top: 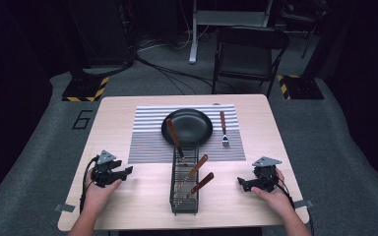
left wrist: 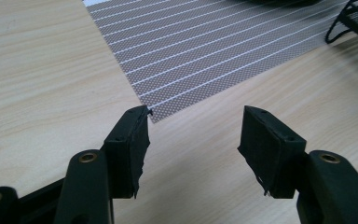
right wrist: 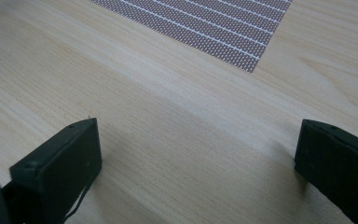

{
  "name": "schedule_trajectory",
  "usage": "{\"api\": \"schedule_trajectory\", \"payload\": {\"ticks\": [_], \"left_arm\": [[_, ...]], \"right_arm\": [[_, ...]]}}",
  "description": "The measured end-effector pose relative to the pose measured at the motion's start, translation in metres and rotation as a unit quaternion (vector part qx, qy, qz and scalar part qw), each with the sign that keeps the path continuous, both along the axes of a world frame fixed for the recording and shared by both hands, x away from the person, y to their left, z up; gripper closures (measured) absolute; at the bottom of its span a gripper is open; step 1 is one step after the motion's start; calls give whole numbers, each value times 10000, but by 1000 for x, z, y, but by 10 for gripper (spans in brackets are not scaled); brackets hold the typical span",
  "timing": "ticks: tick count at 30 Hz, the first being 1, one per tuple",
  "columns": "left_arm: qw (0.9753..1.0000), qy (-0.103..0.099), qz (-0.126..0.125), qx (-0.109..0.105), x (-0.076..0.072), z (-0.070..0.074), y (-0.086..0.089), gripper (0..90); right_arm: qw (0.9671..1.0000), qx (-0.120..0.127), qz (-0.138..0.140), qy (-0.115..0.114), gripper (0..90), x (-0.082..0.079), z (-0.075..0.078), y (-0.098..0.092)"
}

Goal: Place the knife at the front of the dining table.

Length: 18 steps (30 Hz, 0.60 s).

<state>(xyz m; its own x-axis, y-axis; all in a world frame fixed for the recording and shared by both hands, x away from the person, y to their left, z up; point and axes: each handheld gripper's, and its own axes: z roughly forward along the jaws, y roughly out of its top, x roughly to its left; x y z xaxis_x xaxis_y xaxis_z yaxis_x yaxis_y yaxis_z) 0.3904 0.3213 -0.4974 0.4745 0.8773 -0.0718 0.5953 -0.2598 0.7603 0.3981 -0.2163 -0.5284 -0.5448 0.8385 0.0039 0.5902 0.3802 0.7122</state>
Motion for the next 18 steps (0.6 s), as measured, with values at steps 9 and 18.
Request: {"api": "schedule_trajectory", "payload": {"ticks": [9,18], "left_arm": [[9997,49,-165,-144,-2,8,-11,443],[9995,77,-301,-92,-1,18,-26,443]], "right_arm": [[10000,3,0,3,0,0,0,0],[10000,3,-3,1,0,0,0,0]]}}
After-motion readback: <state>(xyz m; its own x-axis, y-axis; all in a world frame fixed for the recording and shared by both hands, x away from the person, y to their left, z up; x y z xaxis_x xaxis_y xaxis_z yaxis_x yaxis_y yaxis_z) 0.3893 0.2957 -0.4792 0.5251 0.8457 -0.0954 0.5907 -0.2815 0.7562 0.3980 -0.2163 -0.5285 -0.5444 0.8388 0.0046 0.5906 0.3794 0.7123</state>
